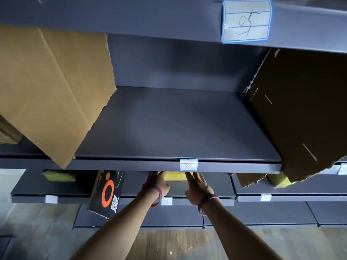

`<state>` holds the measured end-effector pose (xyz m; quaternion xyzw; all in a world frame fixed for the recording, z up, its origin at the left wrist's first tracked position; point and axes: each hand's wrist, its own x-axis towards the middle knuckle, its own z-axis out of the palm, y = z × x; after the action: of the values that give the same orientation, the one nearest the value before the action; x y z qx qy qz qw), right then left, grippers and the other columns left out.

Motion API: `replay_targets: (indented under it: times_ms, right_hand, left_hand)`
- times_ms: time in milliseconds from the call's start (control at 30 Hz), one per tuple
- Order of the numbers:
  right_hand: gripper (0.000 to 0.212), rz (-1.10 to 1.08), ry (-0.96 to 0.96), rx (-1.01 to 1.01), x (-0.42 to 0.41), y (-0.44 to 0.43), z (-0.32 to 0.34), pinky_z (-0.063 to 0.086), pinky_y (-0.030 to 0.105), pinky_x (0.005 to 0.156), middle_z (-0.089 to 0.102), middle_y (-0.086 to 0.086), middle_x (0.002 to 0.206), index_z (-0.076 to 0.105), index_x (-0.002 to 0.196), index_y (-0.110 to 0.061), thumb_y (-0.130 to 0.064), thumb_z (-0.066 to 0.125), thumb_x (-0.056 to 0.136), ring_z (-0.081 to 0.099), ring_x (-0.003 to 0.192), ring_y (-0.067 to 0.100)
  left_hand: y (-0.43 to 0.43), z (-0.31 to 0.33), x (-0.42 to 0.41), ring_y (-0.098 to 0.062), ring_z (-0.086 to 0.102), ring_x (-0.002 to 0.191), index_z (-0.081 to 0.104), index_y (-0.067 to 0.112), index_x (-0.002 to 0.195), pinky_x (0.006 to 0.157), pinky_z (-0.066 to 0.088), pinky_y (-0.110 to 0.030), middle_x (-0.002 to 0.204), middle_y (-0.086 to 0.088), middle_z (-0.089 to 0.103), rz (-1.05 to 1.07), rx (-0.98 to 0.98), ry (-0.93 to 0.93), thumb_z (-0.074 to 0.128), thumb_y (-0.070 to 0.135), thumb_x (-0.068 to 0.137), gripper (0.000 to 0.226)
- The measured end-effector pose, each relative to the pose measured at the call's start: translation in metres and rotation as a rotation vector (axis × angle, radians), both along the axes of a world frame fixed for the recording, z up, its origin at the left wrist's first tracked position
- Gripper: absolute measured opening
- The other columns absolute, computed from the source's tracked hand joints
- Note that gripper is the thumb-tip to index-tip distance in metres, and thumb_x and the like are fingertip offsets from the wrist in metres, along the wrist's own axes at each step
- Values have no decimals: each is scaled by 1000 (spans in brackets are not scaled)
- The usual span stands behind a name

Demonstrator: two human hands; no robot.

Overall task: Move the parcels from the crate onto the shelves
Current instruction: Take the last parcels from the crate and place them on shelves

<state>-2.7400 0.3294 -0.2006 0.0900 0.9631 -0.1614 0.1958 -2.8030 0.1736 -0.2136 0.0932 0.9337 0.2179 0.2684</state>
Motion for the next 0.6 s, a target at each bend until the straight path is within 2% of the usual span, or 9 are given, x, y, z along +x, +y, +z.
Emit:
replay_targets:
  times_ms: [100,200,333,467,600]
  right_hand:
    - [77,7,4,24,3,0,3,34,46,113,11,-1,161,5,155,-25,-9,46,92,7,148,34]
    - [78,-8,13,29,12,-3,10,29,49,116,3,1,163,1,155,-26,-8,45,92,-2,149,36]
    - [76,-23,21,10,30,-9,25,26,49,117,-7,4,163,2,155,-23,-12,47,95,-4,149,36]
    - [77,-4,54,-15,52,-11,46,23,49,119,-5,4,163,1,155,-25,-17,49,96,0,149,37]
    - [76,61,115,-30,76,-9,73,16,48,121,-1,5,164,0,155,-22,-22,49,97,0,150,32]
  left_hand:
    - [-1,1,4,-26,21,140,26,25,146,109,34,-44,153,-4,23,-4,10,5,49,18,87,64]
    - [-3,6,17,-27,13,144,12,26,150,111,30,-45,158,-1,8,-5,5,19,48,18,88,72]
    - [-4,18,37,-26,9,146,1,34,151,110,33,-46,160,4,-6,-15,29,42,48,18,91,78]
    - [-4,42,64,-25,6,146,3,32,151,114,25,-46,160,2,-2,-30,48,66,47,25,94,72]
    - [-7,74,99,-24,11,145,11,27,151,114,26,-43,159,-2,9,-10,117,160,50,25,93,70]
